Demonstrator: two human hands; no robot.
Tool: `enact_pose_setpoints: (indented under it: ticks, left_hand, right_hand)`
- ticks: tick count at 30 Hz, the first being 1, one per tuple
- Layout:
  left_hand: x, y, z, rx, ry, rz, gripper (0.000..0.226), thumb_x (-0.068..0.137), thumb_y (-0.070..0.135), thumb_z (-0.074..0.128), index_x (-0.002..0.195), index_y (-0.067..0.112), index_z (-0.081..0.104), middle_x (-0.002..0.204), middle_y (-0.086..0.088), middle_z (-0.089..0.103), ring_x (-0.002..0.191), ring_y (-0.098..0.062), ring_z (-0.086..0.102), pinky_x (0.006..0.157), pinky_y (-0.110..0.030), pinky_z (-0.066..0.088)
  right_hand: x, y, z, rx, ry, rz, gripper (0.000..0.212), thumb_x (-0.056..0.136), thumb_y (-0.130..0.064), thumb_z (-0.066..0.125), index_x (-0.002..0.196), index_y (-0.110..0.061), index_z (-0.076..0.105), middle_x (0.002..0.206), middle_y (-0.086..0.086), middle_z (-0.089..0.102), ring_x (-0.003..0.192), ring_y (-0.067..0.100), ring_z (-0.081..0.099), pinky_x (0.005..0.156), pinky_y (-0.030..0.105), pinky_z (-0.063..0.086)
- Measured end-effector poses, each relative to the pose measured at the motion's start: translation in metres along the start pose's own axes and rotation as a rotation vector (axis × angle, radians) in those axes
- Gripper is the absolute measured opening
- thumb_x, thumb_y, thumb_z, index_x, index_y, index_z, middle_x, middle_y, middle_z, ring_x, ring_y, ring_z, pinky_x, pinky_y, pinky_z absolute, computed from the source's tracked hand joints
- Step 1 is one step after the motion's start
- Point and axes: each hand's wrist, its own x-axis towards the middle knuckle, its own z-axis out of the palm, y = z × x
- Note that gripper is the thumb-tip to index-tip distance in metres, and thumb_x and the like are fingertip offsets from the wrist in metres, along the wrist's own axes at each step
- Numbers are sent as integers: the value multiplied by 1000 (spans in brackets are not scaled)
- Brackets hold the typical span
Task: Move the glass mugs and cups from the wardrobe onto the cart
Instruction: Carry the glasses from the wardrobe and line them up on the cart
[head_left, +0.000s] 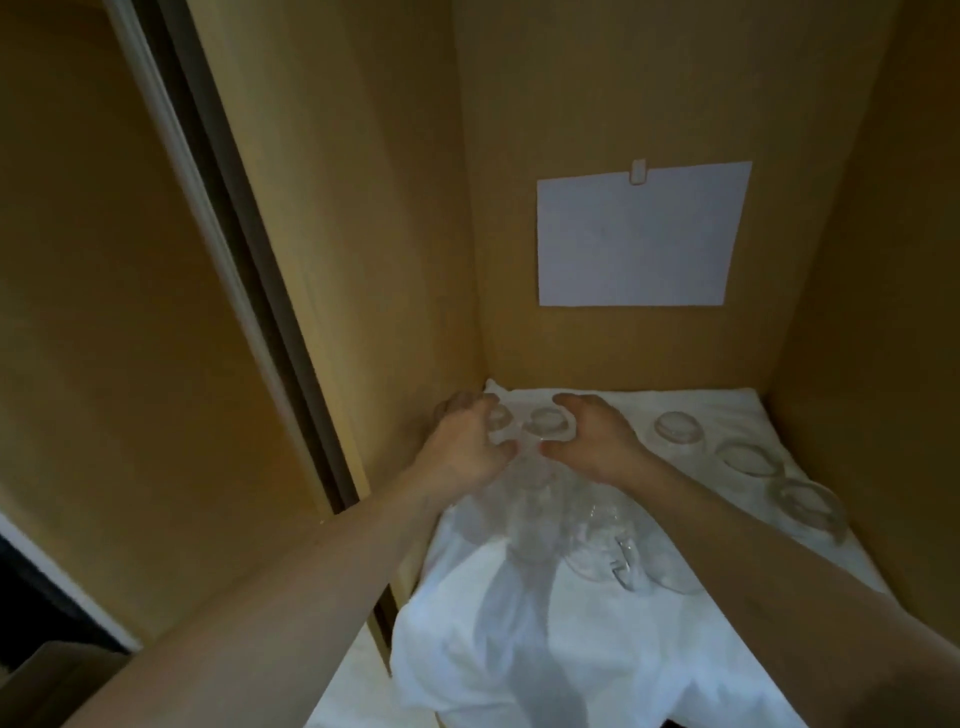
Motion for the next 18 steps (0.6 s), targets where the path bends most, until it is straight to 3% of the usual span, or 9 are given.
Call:
enact_pose_setpoints:
  ticks: [4,8,11,15,18]
  left_hand:
    - [51,4,11,33,-46,-59,61,78,40,73,137,30,57,132,-4,56,122,-28,54,101,-41,49]
    - [89,3,24,158,-261,-175,76,80,31,77,148,29,44,144,-2,45,127,-26,50,100,-39,50]
    - [106,1,31,165,-436,-203,73,78,22,81,144,23,49,136,-2,53,116,-21,57,91,-35,55]
    - [123,0,32,245,-582,-197,67,75,20,82,136,18,55,124,-2,60,105,-20,62,89,-37,59]
    - [133,-1,33,223,-663,-206,69,70,19,86,134,19,58,121,-1,62,105,-19,63,91,-38,59]
  right_hand:
    - [42,4,3,-45,-81,-38,91,76,-48,82,152,-21,41,148,11,45,134,28,47,104,32,43]
    - [69,12,8,-100,-262,-69,98,69,-46,88,152,-22,42,145,6,49,132,23,49,101,30,45]
    - [82,15,15,-33,-365,-77,97,67,-35,92,150,-21,44,142,-2,54,126,15,53,101,27,47]
    - [100,8,14,-170,-497,-99,81,65,-30,91,137,-19,54,115,-7,58,104,13,59,83,26,55]
    - [111,2,15,-286,-580,-111,74,66,-30,90,132,-15,58,118,-1,62,104,16,63,85,31,59]
